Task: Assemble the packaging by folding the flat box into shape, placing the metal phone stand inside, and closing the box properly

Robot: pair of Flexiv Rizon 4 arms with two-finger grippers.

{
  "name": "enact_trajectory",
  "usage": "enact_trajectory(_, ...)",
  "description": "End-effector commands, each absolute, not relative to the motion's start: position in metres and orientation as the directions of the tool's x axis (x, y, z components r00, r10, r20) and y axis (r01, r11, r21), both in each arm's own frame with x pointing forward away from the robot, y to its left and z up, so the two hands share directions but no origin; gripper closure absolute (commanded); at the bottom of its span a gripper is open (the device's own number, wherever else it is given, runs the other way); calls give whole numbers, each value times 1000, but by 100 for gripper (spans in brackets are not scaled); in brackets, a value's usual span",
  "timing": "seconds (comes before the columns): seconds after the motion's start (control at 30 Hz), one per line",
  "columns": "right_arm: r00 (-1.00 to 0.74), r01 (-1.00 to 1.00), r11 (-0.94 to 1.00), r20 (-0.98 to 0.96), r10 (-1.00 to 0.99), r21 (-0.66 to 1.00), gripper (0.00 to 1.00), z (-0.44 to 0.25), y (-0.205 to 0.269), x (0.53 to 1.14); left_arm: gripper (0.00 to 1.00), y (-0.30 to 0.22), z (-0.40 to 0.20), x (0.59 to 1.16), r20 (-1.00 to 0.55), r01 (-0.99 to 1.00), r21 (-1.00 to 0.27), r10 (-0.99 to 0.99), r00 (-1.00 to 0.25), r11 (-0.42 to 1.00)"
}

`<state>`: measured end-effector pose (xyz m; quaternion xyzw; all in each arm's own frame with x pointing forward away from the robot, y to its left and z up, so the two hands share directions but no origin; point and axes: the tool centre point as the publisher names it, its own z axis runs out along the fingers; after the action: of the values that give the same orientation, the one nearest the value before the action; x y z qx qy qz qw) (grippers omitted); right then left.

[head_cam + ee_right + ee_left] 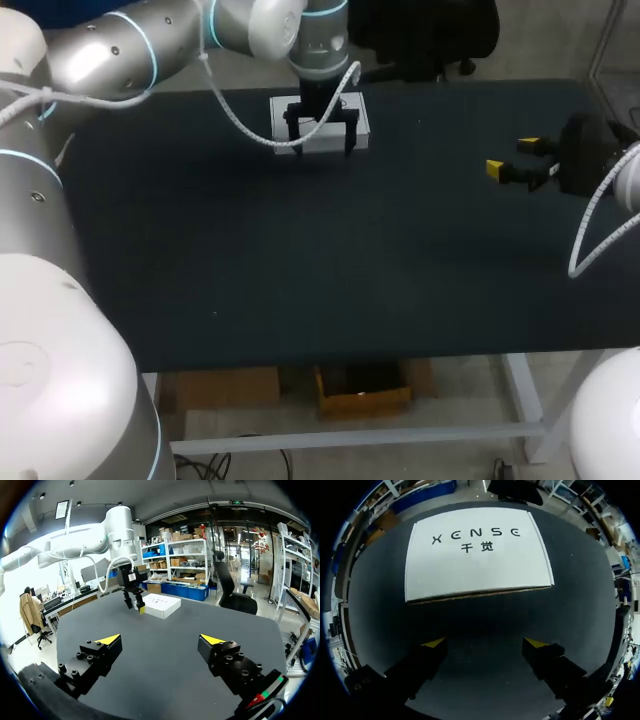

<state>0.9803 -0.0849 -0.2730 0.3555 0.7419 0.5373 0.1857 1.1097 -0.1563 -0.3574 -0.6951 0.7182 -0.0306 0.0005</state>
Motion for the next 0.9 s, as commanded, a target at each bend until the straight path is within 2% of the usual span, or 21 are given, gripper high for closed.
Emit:
enact_trajectory(0.03,-680,321,165,106,725,933,0,-275,-86,979,0,-127,-342,1034,91,-946,-322,-993,-72,39)
enact_trajectory(0.23,-680,321,165,106,725,933,0,-275,-86,979,0,-111,-343,1011,129,-925,-371,-982,-140,83)
enact_trajectory(0.47,-680,321,165,106,725,933,0,-275,-86,979,0,-92,-345,1000,240,-867,-465,-917,-318,179)
enact_trajectory(0.9,-680,321,165,106,725,933,0,-275,-86,979,0,-75,-316,1002,352,-782,-560,-777,-522,272)
